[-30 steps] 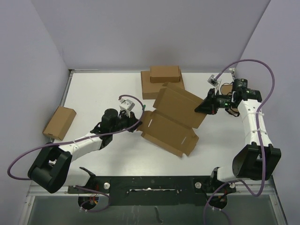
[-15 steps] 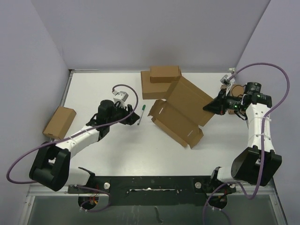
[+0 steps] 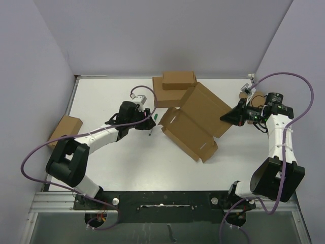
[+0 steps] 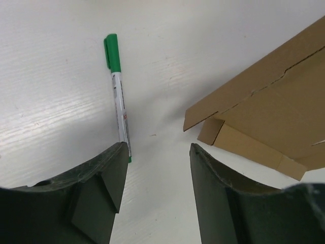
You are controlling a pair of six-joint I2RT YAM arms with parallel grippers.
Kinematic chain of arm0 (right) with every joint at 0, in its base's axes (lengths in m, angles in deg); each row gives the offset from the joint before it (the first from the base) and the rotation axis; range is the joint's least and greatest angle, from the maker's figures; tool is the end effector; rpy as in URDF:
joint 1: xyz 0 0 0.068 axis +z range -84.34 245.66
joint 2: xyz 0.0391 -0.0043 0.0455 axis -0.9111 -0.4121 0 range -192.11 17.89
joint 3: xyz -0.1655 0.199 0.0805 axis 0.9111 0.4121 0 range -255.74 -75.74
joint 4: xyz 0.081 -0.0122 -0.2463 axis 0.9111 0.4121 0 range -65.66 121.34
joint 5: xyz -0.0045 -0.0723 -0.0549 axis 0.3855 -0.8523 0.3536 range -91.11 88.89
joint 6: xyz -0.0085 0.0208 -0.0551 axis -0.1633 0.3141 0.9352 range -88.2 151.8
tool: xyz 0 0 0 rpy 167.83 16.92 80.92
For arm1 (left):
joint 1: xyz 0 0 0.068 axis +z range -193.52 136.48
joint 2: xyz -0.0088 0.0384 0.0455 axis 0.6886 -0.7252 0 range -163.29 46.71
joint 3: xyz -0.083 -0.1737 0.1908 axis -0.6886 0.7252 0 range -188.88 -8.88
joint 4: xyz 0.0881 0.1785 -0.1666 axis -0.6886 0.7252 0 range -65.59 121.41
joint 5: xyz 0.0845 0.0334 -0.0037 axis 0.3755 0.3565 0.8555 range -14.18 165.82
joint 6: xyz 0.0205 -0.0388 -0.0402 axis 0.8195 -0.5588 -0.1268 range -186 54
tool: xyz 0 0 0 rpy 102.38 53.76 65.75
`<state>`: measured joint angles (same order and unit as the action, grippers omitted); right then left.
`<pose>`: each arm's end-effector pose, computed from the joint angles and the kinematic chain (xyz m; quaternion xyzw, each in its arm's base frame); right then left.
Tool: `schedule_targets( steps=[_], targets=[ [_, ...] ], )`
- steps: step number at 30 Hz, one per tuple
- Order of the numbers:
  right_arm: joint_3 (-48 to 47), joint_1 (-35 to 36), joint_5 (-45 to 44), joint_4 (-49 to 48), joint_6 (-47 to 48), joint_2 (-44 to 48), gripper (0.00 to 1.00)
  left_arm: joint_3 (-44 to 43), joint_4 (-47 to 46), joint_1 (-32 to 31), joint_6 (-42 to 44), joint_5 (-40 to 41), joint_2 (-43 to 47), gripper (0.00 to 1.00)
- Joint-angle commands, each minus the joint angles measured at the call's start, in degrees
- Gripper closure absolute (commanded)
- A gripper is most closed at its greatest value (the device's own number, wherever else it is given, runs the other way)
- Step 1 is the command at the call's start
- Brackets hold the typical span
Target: Fold the paper box
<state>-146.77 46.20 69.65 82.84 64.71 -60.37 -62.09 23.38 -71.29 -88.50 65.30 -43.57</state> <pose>0.2509 -0.0450 0.3186 -0.2142 0.7774 0.4323 0.4036 0.3022 -0.1682 0.2082 0.0824 0.8846 -0.2659 0.3743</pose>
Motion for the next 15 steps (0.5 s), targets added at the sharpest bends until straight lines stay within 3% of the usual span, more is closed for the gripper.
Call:
schedule_targets(
  steps=[1,3,6,10,15],
  targets=[
    [0.11,-0.15,3.26,-1.05,0.41,0.06,1.00,7.45,-16.15,0.00,-2.67,-3.85,4.83,0.51],
    [-1.11,0.49,4.56,2.71,5.17,-0.86,1.00,14.97,-24.43,0.18,-2.68,-5.51,8.81,0.52],
    [-3.06,2.72,5.41,9.18,11.44,-2.32,1.00,20.47,-27.47,0.96,-1.16,-6.03,15.17,0.53],
    [-7.15,6.47,4.97,17.30,21.44,-3.28,1.00,23.83,-20.87,1.81,0.58,-3.70,24.85,0.54],
    [-12.87,10.27,-0.55,22.49,28.44,-2.97,1.00,28.45,-12.67,2.11,-1.90,-0.57,38.12,0.64]
  ],
)
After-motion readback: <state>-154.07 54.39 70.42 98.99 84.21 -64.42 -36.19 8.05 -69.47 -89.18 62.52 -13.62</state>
